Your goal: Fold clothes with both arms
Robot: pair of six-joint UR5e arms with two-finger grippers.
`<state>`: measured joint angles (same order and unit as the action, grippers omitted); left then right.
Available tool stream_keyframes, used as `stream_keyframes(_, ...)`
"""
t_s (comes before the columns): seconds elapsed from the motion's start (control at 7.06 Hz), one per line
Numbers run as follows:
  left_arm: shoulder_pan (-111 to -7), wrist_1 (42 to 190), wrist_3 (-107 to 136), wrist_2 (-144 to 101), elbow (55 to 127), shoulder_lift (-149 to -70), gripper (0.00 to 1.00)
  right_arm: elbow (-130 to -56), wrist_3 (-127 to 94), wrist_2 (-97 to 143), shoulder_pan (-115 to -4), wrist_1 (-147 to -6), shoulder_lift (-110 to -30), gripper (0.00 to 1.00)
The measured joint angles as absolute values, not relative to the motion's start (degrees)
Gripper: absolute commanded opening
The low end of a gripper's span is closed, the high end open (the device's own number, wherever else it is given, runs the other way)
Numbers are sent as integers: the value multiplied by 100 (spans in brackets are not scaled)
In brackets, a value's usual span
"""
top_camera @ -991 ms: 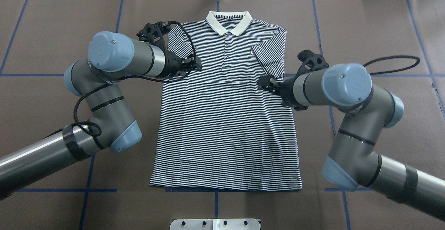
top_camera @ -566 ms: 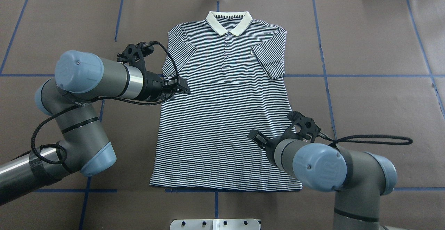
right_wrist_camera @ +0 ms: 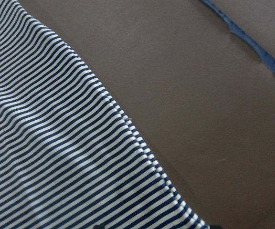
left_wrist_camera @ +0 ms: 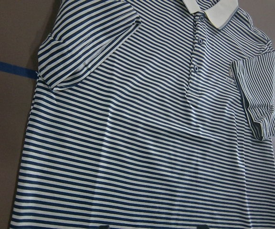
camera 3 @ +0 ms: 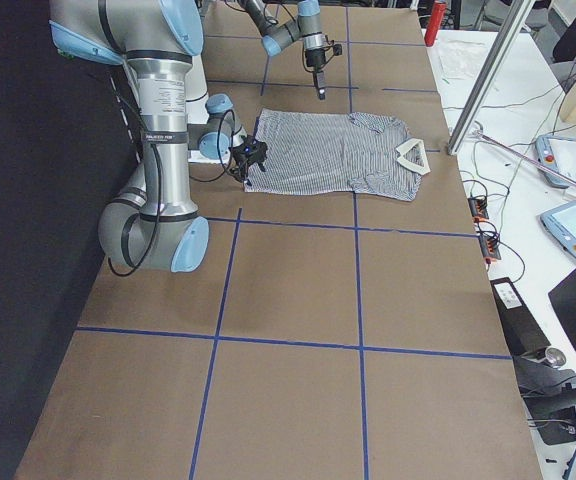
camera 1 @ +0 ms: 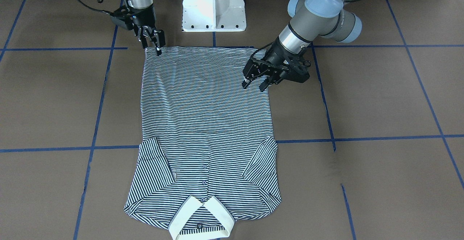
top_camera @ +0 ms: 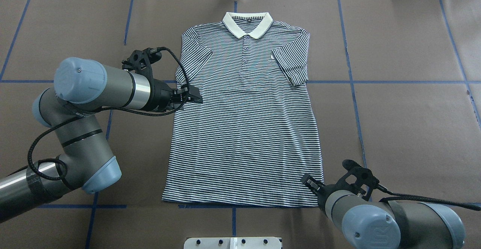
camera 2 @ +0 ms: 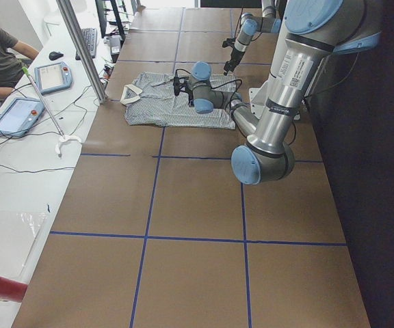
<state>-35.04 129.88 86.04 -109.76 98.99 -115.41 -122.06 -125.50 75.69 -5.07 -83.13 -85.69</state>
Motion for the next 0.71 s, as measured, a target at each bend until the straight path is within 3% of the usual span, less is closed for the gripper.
stream_keyframes(0.71, -3498, 12990, 8605, -10873, 9841, -11537, 73, -12171, -12577, 7583, -361, -8333, -8711, 78)
